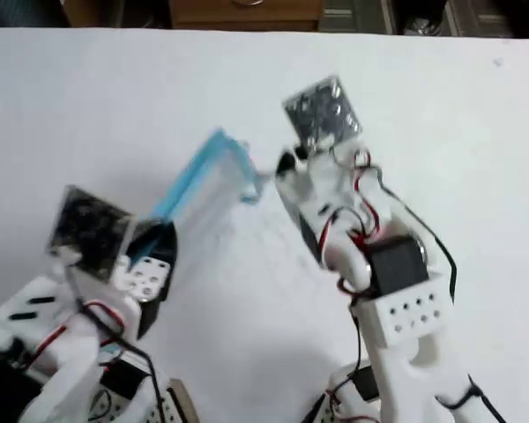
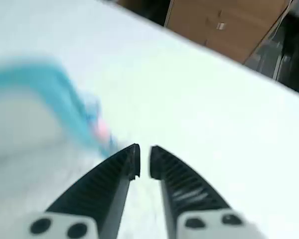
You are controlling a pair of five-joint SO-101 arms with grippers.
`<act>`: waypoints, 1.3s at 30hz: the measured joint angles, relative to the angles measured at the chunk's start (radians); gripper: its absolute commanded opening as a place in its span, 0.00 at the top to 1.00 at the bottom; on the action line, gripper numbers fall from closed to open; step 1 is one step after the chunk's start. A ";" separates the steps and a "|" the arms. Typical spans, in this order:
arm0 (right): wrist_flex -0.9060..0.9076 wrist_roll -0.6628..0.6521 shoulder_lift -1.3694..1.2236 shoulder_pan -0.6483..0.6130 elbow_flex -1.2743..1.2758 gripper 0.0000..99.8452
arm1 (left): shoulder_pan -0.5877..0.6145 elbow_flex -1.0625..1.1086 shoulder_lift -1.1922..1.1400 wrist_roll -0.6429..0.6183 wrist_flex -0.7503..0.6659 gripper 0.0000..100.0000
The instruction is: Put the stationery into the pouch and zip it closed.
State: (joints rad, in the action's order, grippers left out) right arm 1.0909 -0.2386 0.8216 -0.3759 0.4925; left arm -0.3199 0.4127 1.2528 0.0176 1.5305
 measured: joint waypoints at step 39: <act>-1.315 0.167 0.081 -0.247 0.878 0.70 | 0.008 -0.157 0.012 -0.043 0.000 0.98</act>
State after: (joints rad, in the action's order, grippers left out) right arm -0.2240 -0.0713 0.9030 -0.6229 1.3702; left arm -0.3122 0.2562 1.2651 -0.0253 1.5305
